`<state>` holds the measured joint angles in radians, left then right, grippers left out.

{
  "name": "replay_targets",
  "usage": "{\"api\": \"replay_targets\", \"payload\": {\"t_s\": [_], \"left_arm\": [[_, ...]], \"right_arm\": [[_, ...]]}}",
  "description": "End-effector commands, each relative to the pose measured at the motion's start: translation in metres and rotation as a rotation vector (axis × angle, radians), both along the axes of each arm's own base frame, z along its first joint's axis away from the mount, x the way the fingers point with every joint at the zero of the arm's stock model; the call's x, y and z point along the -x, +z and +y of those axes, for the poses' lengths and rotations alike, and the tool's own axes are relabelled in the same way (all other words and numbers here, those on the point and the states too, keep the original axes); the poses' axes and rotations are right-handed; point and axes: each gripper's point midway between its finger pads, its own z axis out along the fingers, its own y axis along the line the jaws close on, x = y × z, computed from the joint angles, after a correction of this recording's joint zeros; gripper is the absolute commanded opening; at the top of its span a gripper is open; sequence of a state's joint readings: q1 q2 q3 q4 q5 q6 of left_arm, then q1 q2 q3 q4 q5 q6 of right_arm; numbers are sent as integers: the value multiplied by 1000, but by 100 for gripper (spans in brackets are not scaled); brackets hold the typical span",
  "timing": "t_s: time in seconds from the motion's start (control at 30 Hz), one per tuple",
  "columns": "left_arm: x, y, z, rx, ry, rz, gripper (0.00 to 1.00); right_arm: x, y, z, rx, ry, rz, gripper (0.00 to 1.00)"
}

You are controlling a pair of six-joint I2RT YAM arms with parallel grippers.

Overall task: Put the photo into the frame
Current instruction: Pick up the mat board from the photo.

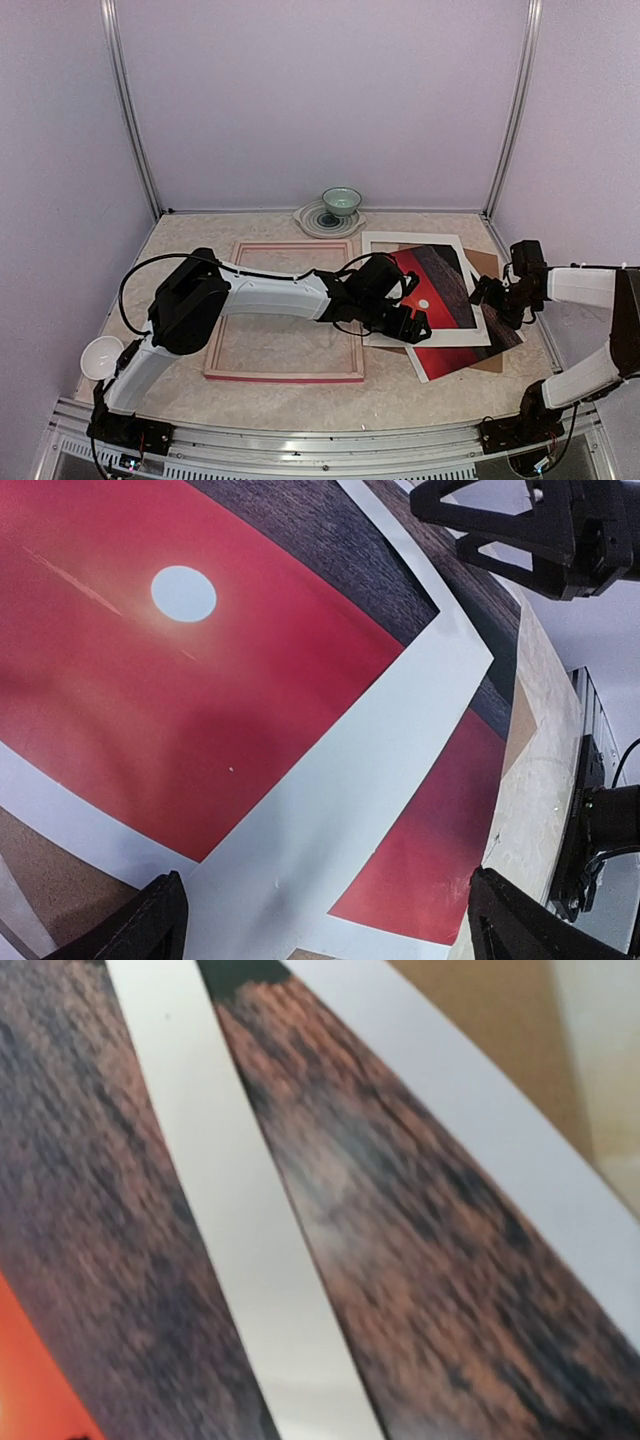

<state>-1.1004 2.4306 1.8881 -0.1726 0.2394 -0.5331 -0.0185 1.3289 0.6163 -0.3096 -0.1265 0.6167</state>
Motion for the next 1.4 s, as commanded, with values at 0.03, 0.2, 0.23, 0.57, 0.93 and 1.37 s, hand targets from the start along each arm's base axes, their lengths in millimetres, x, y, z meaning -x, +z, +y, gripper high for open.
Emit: {"api": "replay_targets", "payload": {"t_s": [0.03, 0.2, 0.23, 0.57, 0.93, 1.37], "left_arm": [[7, -8, -8, 3, -49, 21, 96], [14, -14, -13, 5, -75, 40, 96], [15, -13, -14, 8, -79, 39, 96], [22, -18, -20, 3, -103, 46, 96], [26, -24, -22, 2, -118, 56, 96], [27, -23, -22, 8, -125, 50, 96]], "right_arm": [[-13, 1, -1, -20, -1, 3, 99], [-12, -3, 9, -62, 44, 5, 99], [-12, -3, 10, -65, 50, 3, 99], [-12, -2, 19, -106, 87, -3, 99], [-23, 33, 32, -177, 116, -108, 99], [-23, 55, 35, -199, 130, -166, 99]]}}
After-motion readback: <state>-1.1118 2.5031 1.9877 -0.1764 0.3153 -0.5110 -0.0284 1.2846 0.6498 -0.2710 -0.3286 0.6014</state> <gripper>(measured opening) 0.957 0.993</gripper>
